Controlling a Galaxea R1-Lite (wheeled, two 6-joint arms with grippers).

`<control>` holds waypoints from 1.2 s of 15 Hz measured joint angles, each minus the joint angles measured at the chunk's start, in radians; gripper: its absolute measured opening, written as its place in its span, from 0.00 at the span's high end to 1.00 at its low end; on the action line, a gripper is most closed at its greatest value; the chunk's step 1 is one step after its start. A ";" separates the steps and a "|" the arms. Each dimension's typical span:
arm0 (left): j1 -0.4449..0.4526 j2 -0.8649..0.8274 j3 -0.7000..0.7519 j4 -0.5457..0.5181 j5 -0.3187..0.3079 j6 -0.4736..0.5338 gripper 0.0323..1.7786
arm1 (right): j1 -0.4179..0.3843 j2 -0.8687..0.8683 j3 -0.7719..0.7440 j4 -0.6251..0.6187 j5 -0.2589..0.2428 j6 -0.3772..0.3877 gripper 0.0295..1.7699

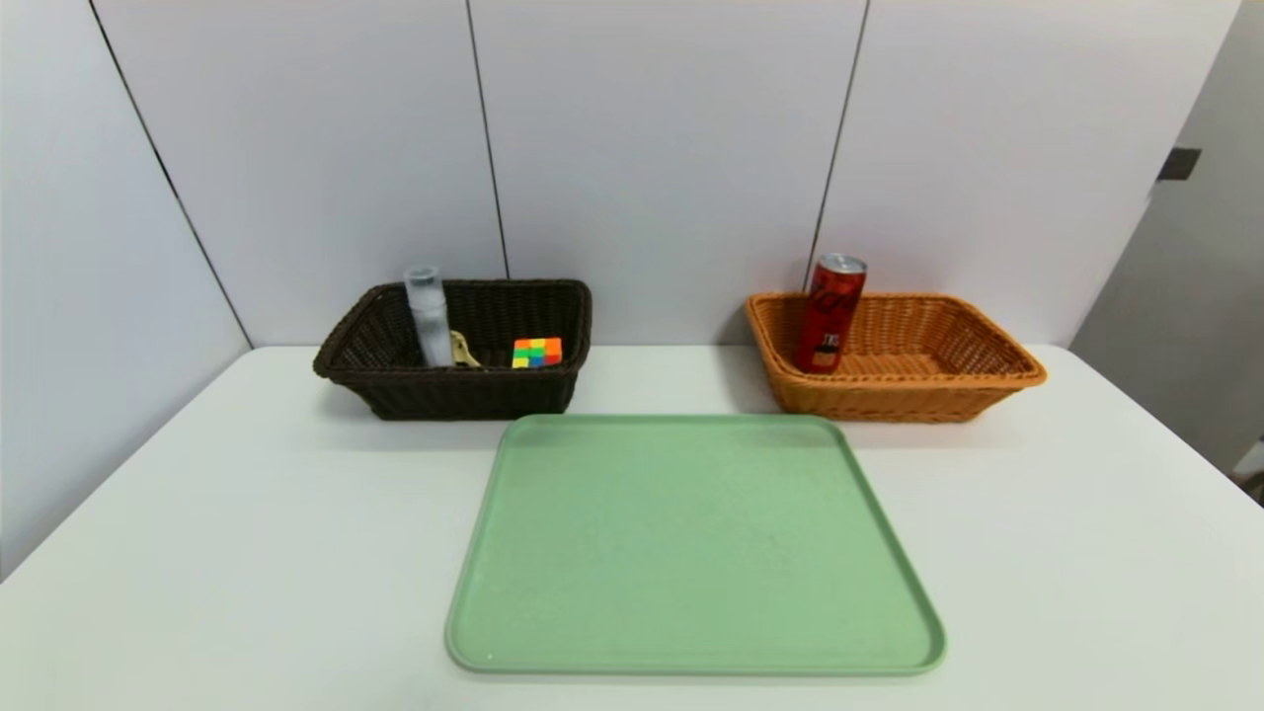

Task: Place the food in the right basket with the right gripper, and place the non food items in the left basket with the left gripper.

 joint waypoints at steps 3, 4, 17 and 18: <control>-0.005 -0.087 0.263 -0.208 0.006 0.023 0.05 | 0.001 0.000 0.088 -0.200 0.002 -0.013 0.04; -0.005 -0.106 0.362 -0.324 0.009 0.022 0.05 | 0.001 0.000 0.148 -0.291 0.001 -0.034 0.04; -0.007 -0.151 0.683 -0.675 -0.011 -0.036 0.05 | 0.001 0.000 0.353 -0.310 0.033 -0.073 0.04; -0.006 -0.151 0.683 -0.676 -0.010 -0.046 0.05 | 0.001 0.000 0.353 -0.310 0.030 -0.044 0.04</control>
